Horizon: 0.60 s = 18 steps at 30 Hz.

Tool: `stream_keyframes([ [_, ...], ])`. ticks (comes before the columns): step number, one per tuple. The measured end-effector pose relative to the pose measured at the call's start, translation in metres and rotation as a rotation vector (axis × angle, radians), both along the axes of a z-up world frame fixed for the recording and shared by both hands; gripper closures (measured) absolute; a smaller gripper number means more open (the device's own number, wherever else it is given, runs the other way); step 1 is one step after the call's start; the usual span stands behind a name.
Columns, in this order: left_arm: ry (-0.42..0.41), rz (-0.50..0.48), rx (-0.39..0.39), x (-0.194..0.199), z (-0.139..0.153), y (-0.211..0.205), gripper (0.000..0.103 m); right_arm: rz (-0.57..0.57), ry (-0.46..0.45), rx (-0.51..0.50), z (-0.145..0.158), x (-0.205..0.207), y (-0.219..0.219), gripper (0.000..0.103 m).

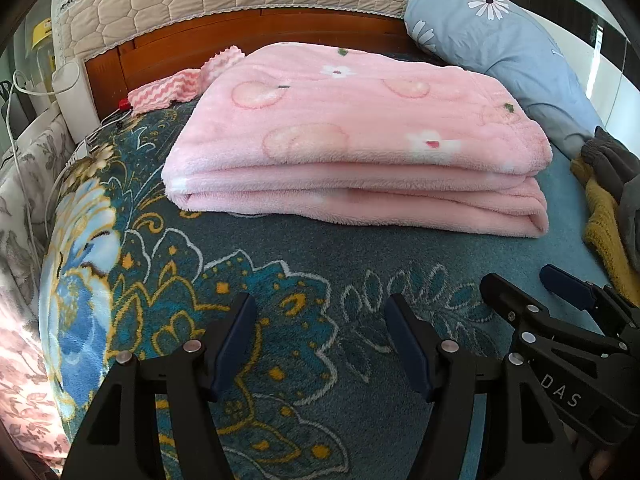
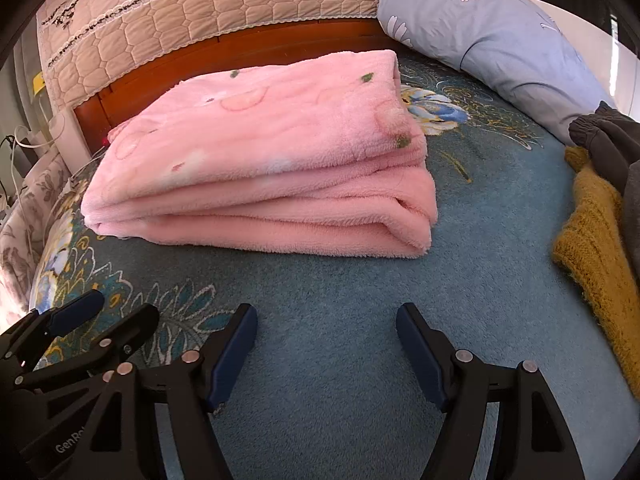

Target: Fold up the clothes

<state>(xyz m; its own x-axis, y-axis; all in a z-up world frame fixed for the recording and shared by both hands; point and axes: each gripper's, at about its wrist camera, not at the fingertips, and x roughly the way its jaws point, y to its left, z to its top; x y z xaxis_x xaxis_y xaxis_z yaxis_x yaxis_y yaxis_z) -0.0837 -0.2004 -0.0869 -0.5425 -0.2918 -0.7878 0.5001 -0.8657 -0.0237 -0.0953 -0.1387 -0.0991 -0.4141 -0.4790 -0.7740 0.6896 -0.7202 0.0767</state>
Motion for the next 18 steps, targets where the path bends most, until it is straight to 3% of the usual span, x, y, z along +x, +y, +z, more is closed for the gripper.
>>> stream_keyframes([
  [18, 0.001, 0.001, 0.000, 0.0018, 0.0003, 0.0026, 0.034, 0.000, 0.003, 0.001, -0.0003, 0.0013, -0.0008, 0.026],
])
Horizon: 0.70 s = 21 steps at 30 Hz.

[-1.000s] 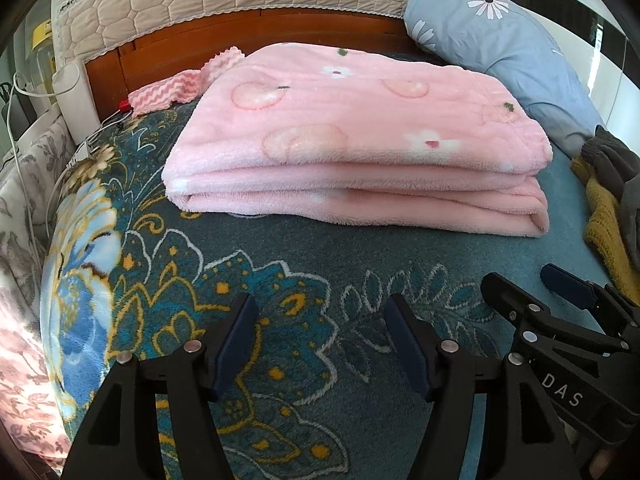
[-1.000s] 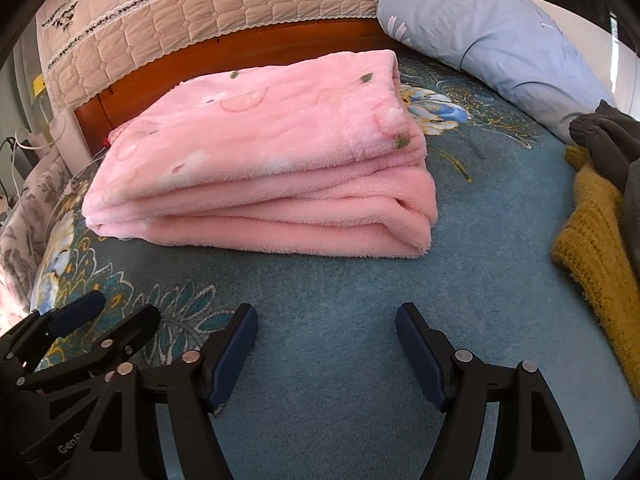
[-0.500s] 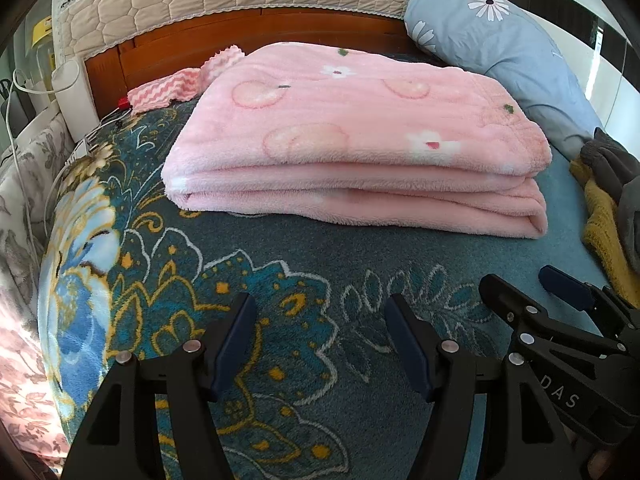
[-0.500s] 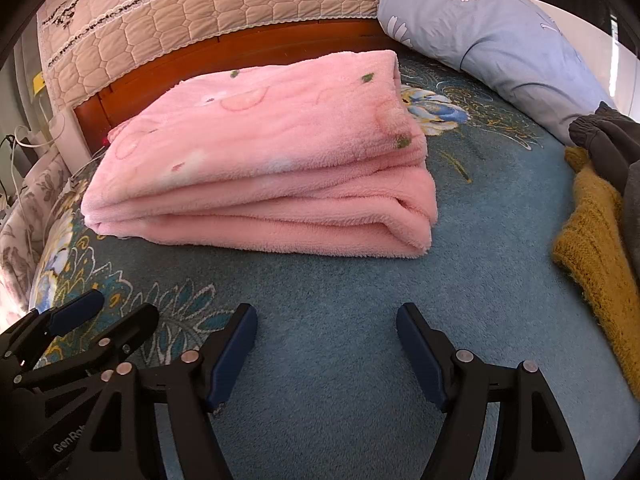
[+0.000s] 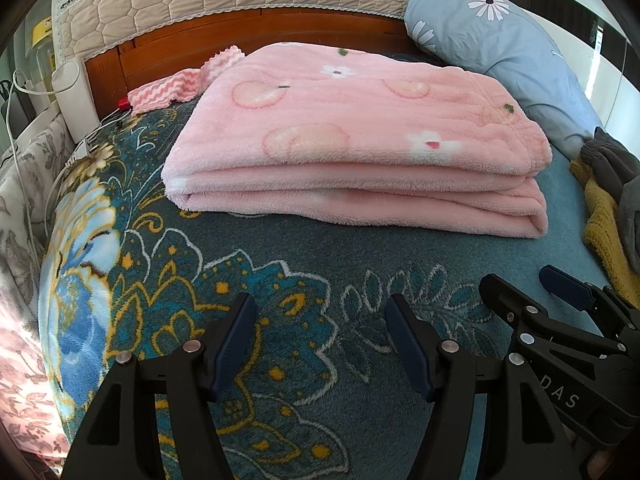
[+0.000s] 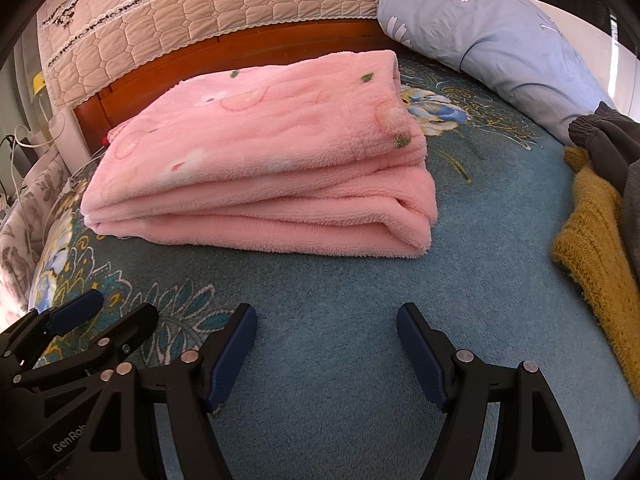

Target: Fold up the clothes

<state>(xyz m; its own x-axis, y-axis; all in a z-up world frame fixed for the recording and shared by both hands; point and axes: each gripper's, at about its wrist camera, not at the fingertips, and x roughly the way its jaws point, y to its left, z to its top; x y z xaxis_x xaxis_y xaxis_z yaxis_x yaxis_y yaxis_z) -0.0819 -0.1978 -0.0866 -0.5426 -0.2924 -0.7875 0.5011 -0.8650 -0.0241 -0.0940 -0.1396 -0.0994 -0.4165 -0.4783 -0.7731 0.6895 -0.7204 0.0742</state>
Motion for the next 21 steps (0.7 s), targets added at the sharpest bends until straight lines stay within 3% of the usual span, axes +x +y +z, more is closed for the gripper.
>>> stream_keyframes([
  [21, 0.007, -0.004, 0.009, -0.0008, -0.0003, -0.0001, 0.034, 0.001, -0.002, -0.002, 0.0001, -0.0004, 0.0002, 0.026],
])
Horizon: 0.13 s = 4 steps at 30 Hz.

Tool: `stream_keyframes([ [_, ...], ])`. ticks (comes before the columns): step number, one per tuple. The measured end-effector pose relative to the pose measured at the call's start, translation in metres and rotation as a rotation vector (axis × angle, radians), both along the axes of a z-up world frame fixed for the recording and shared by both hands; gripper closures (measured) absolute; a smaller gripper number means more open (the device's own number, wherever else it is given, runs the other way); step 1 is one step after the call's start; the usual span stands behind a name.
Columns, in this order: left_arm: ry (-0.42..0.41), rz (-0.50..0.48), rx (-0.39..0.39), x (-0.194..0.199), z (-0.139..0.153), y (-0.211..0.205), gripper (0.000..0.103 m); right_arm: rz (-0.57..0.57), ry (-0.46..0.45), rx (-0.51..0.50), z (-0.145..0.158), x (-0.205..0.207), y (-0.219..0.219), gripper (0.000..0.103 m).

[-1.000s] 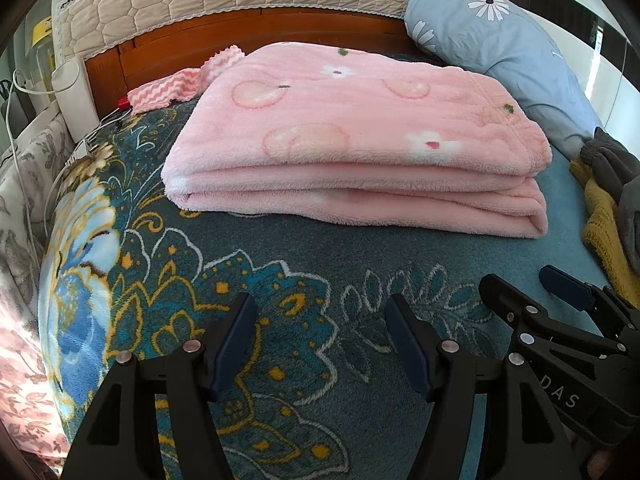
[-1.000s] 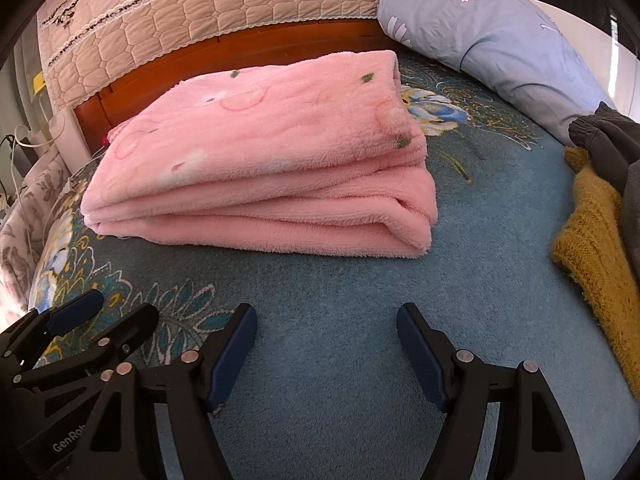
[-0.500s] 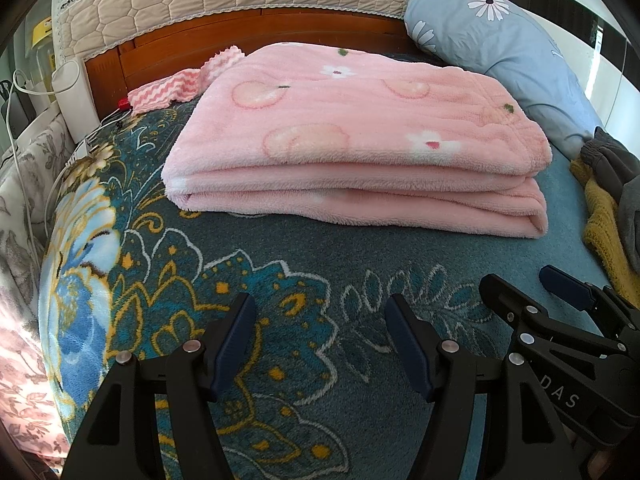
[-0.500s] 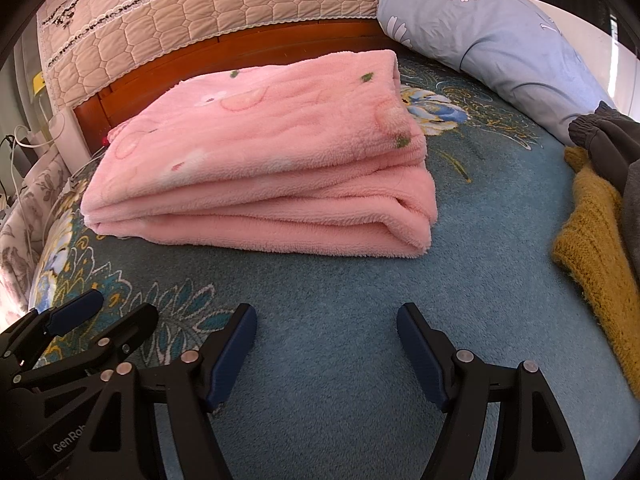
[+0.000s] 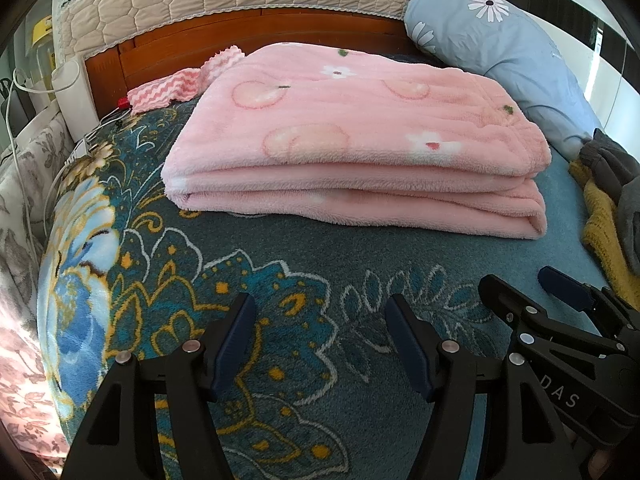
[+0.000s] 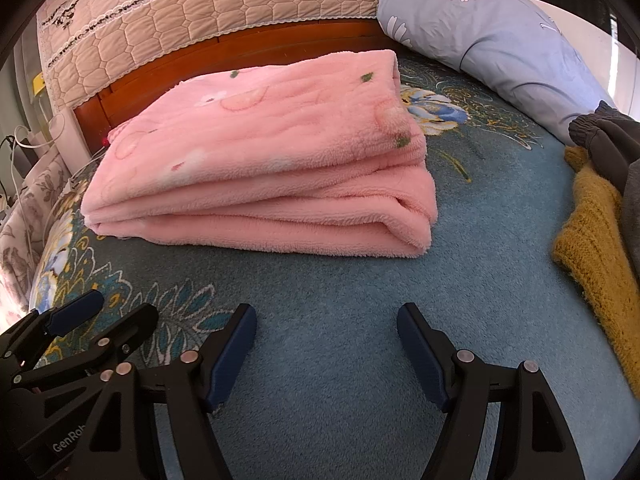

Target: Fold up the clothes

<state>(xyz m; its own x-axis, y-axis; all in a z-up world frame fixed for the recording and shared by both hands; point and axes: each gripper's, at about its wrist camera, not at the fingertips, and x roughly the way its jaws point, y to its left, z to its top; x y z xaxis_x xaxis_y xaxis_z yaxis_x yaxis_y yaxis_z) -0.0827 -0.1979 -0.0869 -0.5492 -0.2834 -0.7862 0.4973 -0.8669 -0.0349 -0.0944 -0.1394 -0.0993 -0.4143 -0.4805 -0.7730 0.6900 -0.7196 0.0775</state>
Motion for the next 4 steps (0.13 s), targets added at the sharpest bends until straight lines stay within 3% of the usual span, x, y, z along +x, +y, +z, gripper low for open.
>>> stream_keyframes([
  [4, 0.006, -0.002, 0.007, 0.0008, -0.0001, -0.0007, 0.033, -0.001, -0.001, -0.001, 0.0000, 0.0002, 0.0002, 0.026],
])
